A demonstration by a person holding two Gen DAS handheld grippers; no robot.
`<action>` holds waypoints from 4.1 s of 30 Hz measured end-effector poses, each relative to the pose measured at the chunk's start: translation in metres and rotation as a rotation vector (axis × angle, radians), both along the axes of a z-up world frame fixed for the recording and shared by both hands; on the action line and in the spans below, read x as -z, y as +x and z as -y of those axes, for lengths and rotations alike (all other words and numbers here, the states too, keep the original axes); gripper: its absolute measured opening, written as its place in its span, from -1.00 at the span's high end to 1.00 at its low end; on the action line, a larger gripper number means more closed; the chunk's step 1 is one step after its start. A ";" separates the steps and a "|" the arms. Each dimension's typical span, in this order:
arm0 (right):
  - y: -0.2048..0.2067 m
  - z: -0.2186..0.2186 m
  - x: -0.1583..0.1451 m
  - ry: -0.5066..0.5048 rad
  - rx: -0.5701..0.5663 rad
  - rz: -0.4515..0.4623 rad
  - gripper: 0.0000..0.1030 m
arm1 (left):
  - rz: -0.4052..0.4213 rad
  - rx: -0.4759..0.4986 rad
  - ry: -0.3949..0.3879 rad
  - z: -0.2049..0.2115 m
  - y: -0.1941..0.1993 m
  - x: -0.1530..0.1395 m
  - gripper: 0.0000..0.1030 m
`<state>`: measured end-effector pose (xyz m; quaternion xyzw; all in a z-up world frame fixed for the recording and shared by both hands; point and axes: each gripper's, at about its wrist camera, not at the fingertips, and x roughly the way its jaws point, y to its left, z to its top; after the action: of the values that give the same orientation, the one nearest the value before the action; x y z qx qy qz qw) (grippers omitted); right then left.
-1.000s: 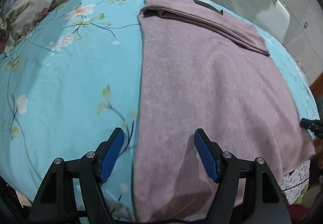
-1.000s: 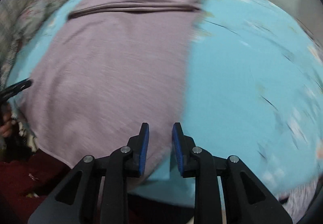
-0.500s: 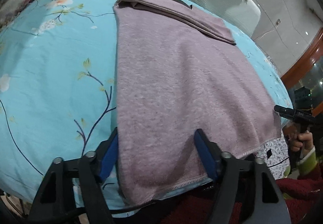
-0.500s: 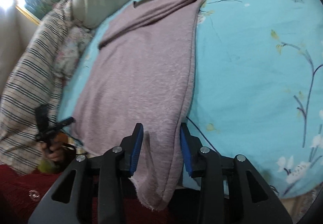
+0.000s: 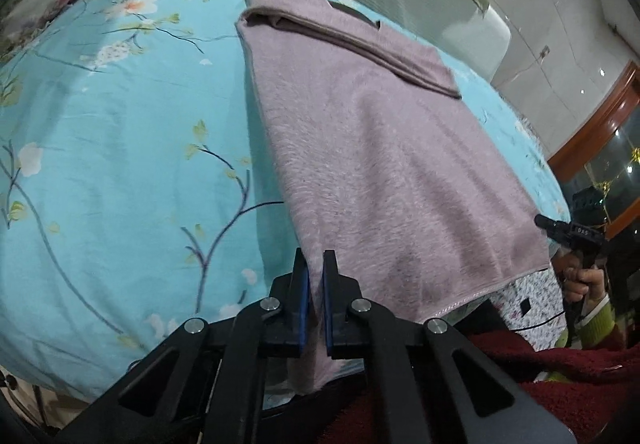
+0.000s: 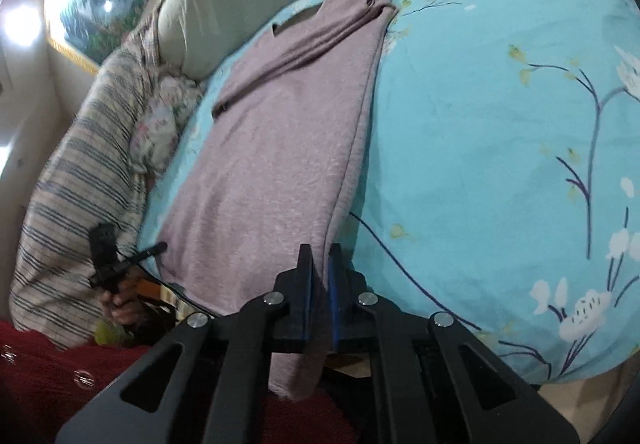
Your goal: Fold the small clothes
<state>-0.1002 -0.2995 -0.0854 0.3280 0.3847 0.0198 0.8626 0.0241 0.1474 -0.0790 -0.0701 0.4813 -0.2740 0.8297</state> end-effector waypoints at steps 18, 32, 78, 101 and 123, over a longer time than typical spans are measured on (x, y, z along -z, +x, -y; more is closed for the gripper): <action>0.005 -0.027 0.021 0.096 -0.182 -0.009 0.84 | -0.106 0.114 -0.044 0.012 0.000 0.022 0.84; 0.035 0.002 -0.059 0.124 -0.128 0.300 0.87 | 0.108 -0.054 -0.232 -0.006 0.023 -0.061 0.90; 0.273 0.106 -0.073 -0.149 0.197 0.126 0.42 | 0.106 -0.186 -0.064 0.142 0.308 -0.028 0.13; 0.382 0.158 -0.060 -0.370 0.369 -0.027 0.47 | 0.046 -0.266 0.118 0.184 0.461 -0.016 0.19; 0.220 -0.001 -0.049 -0.139 0.181 0.054 0.16 | -0.096 -0.442 -0.093 0.088 0.177 0.013 -0.09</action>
<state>0.1196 -0.2984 -0.0361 0.3003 0.3305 -0.0760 0.8915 0.2013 0.0591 -0.0922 -0.2250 0.4798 -0.1038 0.8417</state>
